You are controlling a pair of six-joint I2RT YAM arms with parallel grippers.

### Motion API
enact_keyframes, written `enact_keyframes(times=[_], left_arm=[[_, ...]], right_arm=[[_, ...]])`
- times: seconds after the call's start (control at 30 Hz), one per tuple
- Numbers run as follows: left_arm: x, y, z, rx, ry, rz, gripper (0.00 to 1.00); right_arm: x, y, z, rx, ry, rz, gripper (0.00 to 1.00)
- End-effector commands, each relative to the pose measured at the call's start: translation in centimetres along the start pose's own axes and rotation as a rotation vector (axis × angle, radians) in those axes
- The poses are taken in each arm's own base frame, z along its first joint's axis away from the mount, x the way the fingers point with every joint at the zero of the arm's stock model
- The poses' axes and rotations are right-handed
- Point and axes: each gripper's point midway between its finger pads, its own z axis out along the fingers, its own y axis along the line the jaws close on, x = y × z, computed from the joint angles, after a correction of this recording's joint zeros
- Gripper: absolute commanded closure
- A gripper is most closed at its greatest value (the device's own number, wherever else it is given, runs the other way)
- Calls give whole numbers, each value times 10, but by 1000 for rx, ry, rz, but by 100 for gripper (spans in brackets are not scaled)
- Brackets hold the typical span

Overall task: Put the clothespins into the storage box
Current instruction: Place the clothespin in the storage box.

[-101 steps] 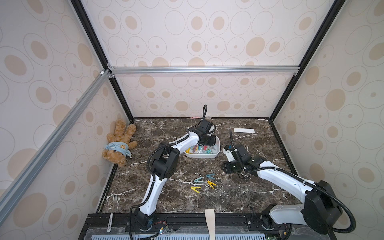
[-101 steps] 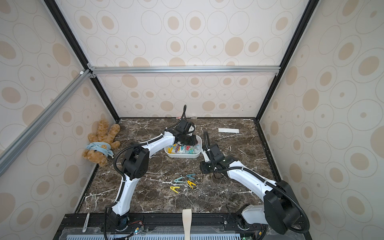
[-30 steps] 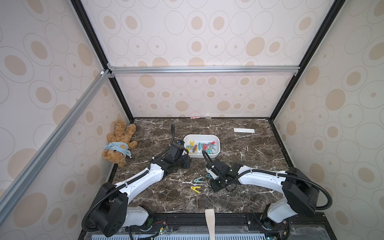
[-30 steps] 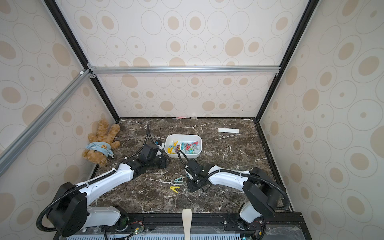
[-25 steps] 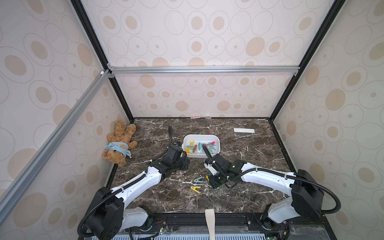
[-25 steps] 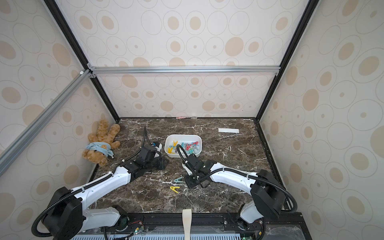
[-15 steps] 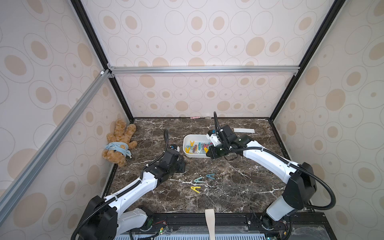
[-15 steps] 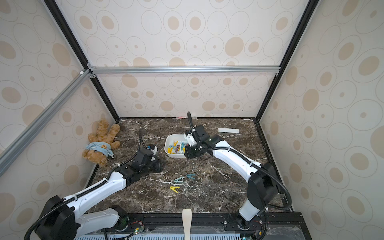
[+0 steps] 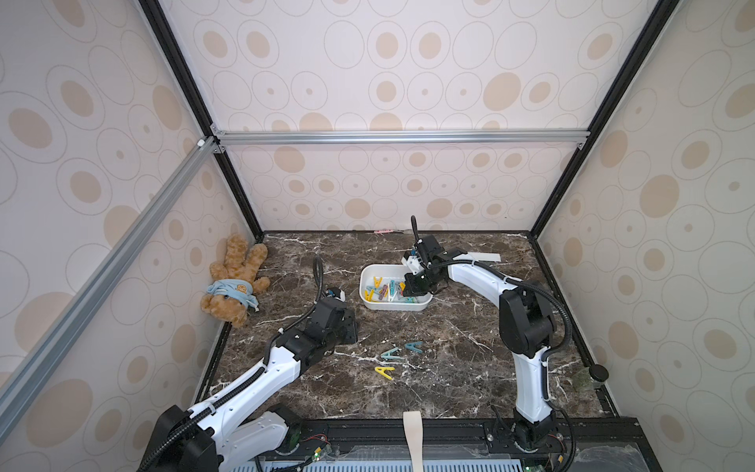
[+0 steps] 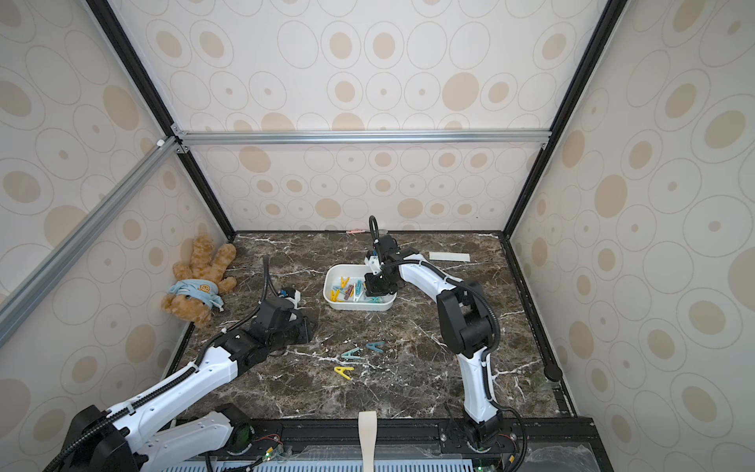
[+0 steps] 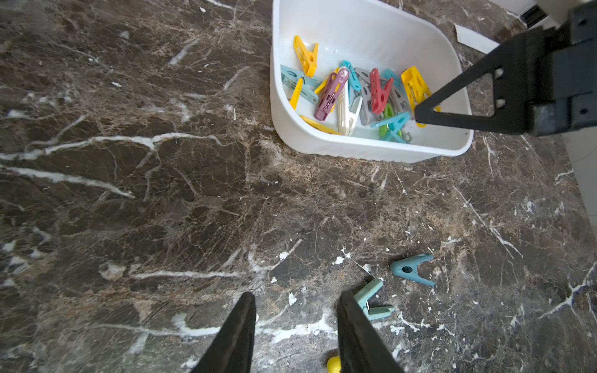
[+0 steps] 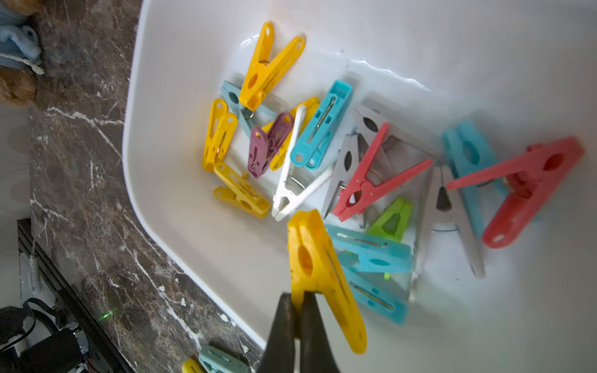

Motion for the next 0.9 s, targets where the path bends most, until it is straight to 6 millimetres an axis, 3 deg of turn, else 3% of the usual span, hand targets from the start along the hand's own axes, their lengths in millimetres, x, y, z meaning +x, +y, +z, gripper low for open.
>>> enact_keyframes(times=[0.0,0.13,0.27,0.4,0.57,0.87], left_arm=[[3,9,0,-34,10,-18,57],[5,6,5,-21,24,-29,58],[7,5,8,-18,40,-32,57],[8,4,10,-17,57,-27,48],[11,-5,18,19,88,-37,46],[30,-20,35,56,217,-17,55]], right_arm=[[-8,0,1,-3,-26,-14,100],[-10,-5,8,-6,-28,3,96],[-16,-4,1,5,-56,-5,84],[-21,1,-13,10,-80,-29,75],[-17,6,-26,8,-92,-46,74],[9,21,-64,-25,-184,-56,74]])
